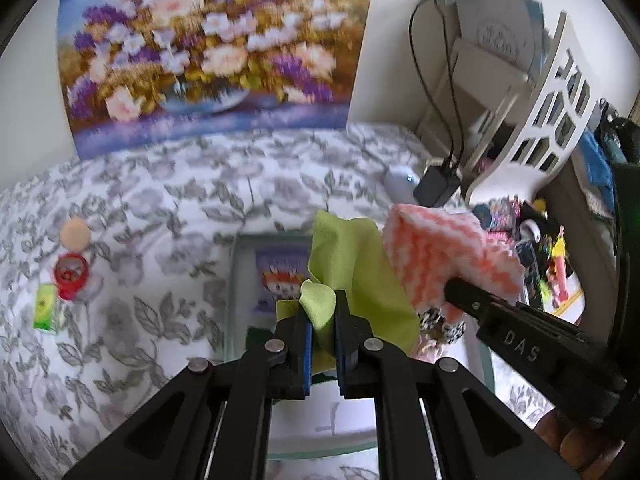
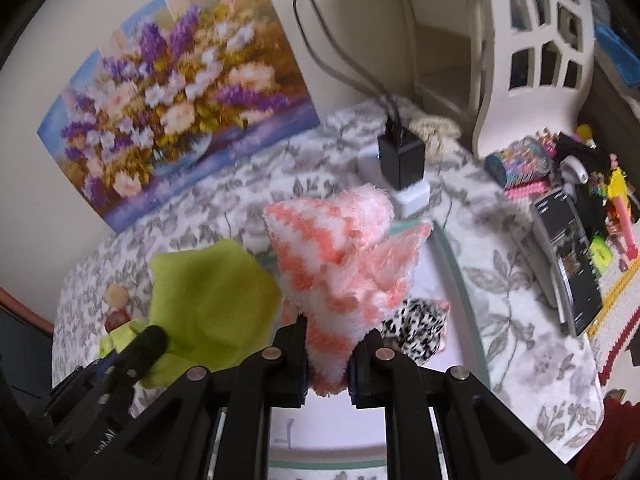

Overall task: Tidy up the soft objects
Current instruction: 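Carry the chevron towel and lime-green cloth over the white tray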

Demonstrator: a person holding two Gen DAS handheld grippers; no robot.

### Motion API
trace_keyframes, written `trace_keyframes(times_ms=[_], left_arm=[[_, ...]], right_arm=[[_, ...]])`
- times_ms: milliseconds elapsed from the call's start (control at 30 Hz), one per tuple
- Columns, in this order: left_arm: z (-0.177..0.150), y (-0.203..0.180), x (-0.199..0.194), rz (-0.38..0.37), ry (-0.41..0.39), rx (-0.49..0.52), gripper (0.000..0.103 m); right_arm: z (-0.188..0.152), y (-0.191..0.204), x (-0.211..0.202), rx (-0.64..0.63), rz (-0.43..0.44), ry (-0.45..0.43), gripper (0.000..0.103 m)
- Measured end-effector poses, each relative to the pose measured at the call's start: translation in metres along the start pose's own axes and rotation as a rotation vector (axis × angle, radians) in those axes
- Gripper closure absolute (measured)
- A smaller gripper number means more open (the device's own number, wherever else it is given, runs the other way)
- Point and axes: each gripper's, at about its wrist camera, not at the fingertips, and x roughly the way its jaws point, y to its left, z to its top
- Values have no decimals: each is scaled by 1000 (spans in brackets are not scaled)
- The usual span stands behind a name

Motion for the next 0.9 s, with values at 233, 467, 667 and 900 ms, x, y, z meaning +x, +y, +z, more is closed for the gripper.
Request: trace_keyframes(times_ms=[233,467,667,900], left_arm=[[-9,-2,30,34,80,15,94],[-17,-4,52,55,140,29,94],[-19,0,65,75,165,24,93],[-19,1,70,78,177,26,93]], right_arm=[[-11,1,32,-20,-14,113,88],[-18,-2,51,-24,-31,175,88],[-22,-3,63,-23,-41,205,88],[-24,-4,70,-25,-45,222,86]])
